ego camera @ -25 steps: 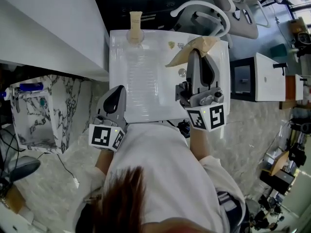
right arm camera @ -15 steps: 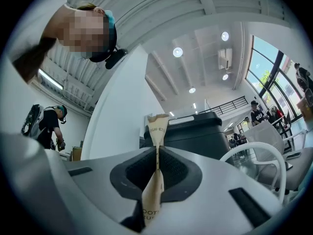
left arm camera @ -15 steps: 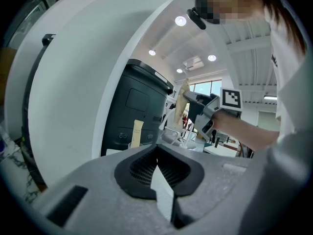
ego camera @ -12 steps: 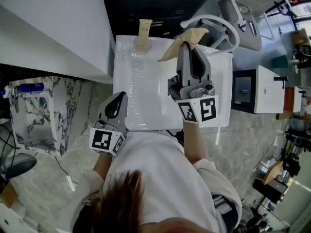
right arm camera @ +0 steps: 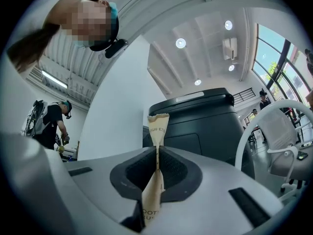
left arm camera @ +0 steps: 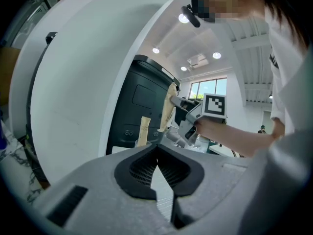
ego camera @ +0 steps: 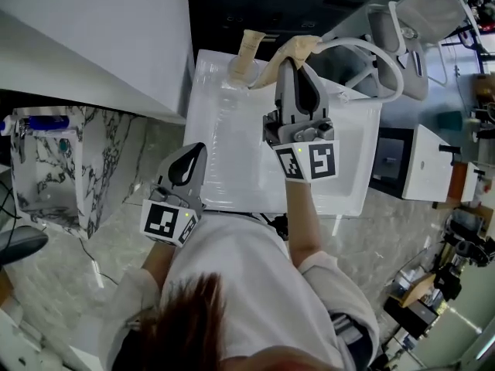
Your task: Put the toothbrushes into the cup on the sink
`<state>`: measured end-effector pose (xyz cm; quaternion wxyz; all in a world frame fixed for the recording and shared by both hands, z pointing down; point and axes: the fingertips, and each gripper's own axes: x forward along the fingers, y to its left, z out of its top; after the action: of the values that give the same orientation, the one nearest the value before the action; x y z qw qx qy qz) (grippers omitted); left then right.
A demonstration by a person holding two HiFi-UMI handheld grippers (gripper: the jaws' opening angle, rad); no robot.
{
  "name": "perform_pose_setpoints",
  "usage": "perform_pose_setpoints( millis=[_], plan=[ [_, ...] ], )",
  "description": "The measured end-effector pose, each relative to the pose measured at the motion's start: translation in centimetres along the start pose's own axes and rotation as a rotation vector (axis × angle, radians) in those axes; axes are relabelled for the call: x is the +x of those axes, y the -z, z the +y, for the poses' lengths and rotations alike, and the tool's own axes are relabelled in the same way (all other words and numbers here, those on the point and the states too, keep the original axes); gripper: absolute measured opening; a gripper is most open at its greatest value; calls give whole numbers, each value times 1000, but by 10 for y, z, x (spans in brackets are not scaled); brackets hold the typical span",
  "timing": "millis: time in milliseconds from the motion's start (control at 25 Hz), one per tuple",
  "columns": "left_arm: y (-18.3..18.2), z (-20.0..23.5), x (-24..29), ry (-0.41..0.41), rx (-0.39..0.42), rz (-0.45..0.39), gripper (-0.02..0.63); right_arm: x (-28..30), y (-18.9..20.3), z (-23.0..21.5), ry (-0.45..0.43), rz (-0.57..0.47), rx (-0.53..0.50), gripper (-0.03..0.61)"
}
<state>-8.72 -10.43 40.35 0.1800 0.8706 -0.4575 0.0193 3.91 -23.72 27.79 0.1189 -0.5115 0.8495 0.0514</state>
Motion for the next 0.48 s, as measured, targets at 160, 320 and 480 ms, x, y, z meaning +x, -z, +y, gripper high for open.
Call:
perform_pose_setpoints(
  millis=[160, 320, 480],
  plan=[
    [2, -3, 4, 3, -16, 4, 15, 11, 17, 1, -21, 19, -15, 25],
    [5, -2, 9, 0, -29, 8, 15, 20, 39, -3, -21, 43, -14, 25],
    [5, -1, 12, -5, -37, 7, 15, 25, 60, -7, -24, 77, -10, 25]
  ],
)
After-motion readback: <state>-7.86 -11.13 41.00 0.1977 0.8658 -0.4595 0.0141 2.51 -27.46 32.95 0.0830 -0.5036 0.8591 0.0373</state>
